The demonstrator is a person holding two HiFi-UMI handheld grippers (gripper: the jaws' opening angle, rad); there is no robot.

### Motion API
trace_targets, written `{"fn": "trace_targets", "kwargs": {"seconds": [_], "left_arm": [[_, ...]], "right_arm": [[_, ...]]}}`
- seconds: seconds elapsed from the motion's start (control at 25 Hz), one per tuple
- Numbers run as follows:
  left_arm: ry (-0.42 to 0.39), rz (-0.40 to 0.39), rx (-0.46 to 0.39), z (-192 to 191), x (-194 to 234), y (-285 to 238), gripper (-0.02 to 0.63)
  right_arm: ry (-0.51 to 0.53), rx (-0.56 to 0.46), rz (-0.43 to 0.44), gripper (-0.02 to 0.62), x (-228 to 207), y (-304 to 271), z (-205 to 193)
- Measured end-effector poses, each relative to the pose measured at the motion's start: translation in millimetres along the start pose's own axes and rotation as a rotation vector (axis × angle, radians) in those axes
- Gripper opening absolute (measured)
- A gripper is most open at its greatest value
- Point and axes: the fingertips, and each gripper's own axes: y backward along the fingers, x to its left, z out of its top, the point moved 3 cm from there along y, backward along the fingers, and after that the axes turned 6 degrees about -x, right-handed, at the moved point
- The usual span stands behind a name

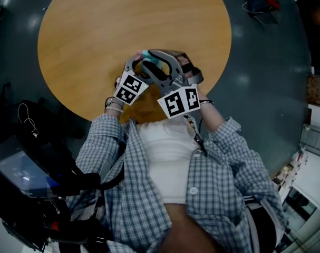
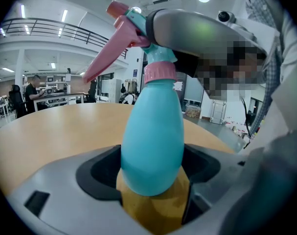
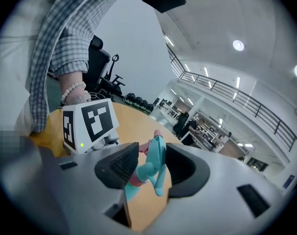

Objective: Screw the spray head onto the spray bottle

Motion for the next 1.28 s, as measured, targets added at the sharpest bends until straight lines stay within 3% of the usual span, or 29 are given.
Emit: {"fn": "trace_targets", "kwargs": {"seconds": [0.16, 0.4, 0.52, 0.68, 0.92, 1.08, 1.28], "left_arm": [[0.001, 0.0, -0.003, 1, 1, -1, 0.39], [0.005, -0.001, -0.007, 1, 0, -1, 0.39], [0.004, -0.002, -0.007, 1, -1, -1, 0.39], [0.0, -0.007, -0.006, 1, -2, 0, 0.39], [0.0, -0.009, -0.006, -3, -3, 4, 0.39], [0.001, -0.009, -0.006, -11, -6, 8, 0.39], [-0.002, -0.017, -0.001, -7, -7, 9, 0.39]], "right_arm": [[-0.053, 0.023, 0.062, 0.192, -3, 0, -7], [-0.157, -0.01, 0.176, 0.193, -7, 17, -18], [-0.209, -0.027, 0.302, 0.193, -11, 29, -24], [-0.254, -0.006, 0.529, 0.193, -10, 35, -37], [-0.233, 0.001, 0.733, 0.193, -9, 15, -38], [-0.146, 0.033, 0.874, 0.192, 8, 2, -37], [-0.114, 0.023, 0.992, 0.162, 15, -9, -32]]}}
